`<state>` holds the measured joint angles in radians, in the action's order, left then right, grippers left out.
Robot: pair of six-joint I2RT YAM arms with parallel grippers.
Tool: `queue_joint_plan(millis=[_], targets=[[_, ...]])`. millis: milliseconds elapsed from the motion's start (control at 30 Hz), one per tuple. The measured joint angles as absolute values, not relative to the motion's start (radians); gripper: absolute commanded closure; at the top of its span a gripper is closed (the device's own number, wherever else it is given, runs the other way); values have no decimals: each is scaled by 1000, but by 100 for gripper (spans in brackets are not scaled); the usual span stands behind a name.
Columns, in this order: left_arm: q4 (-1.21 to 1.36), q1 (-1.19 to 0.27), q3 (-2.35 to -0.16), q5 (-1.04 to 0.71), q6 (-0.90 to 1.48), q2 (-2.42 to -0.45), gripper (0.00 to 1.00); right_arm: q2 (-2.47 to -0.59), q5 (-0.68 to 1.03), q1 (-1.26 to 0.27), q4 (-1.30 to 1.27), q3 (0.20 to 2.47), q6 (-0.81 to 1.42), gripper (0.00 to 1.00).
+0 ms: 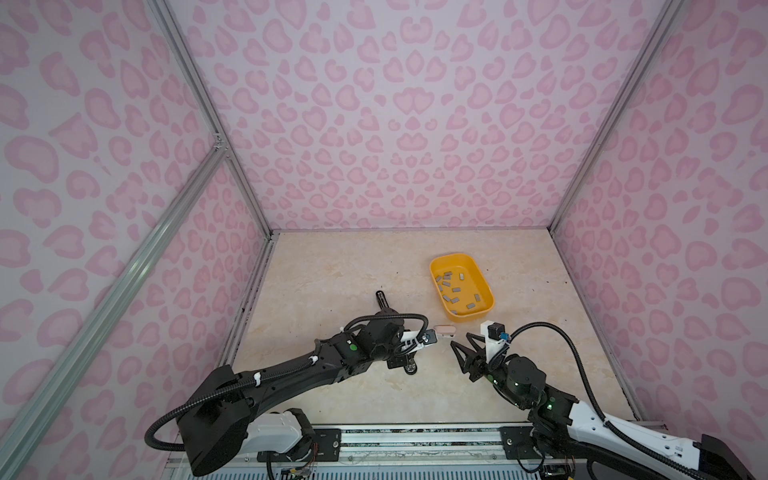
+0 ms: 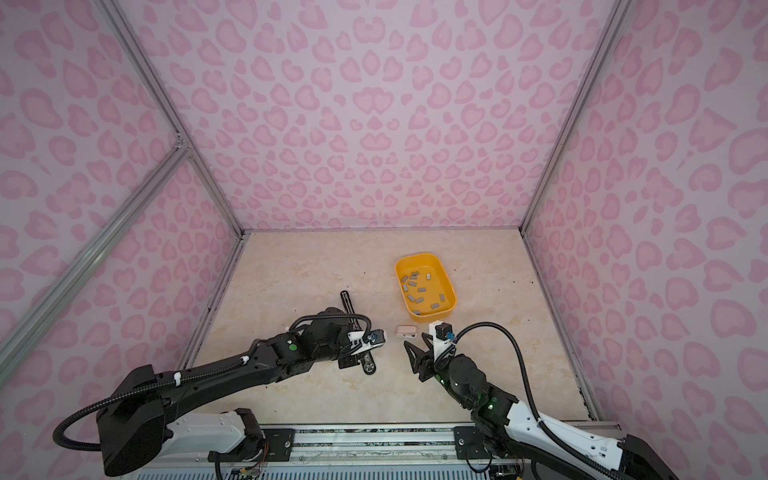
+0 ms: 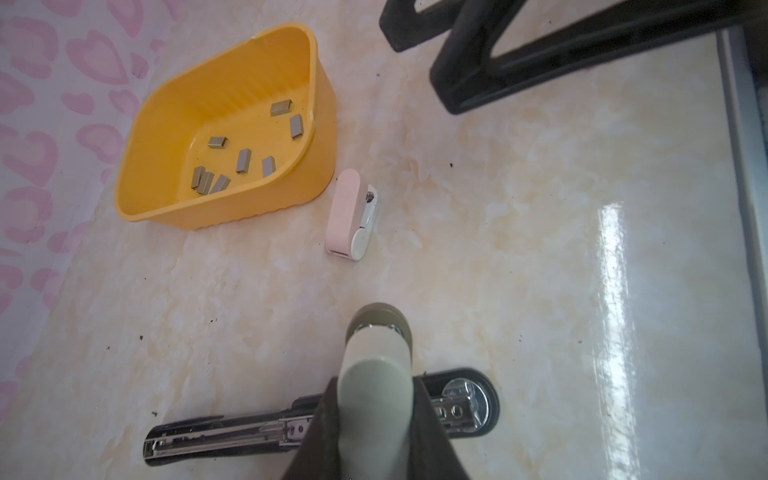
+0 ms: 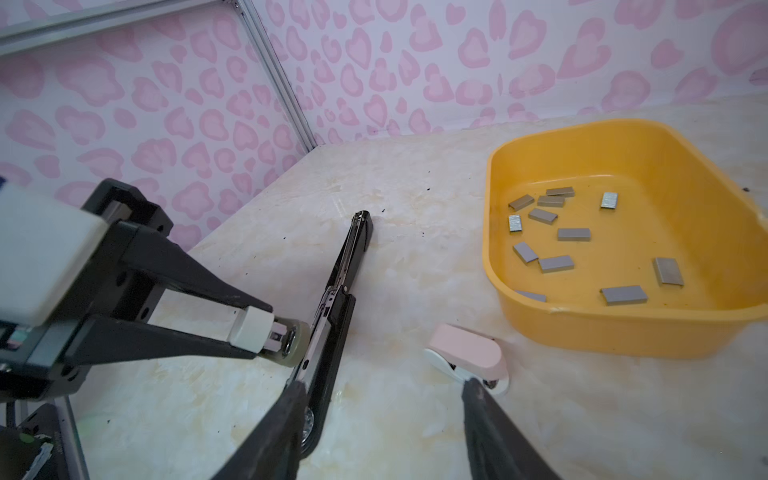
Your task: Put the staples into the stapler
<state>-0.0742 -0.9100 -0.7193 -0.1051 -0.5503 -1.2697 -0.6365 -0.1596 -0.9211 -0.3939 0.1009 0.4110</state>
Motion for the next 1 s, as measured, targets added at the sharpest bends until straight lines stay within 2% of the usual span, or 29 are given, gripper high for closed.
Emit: queue_joint_plan(millis=[167,600,1000], targets=[[-43,-931,-693,-108,-514,-1241,97,-690,-133,-951,-393,146,427,42],[-30,-967,-690,-99,-490,-1230,97,-985,-112,-1035,-452,282,442,48],[-51,-969,-686,-67,-490,-1213,97,-1071,-95,-1039,-508,306,461,54]])
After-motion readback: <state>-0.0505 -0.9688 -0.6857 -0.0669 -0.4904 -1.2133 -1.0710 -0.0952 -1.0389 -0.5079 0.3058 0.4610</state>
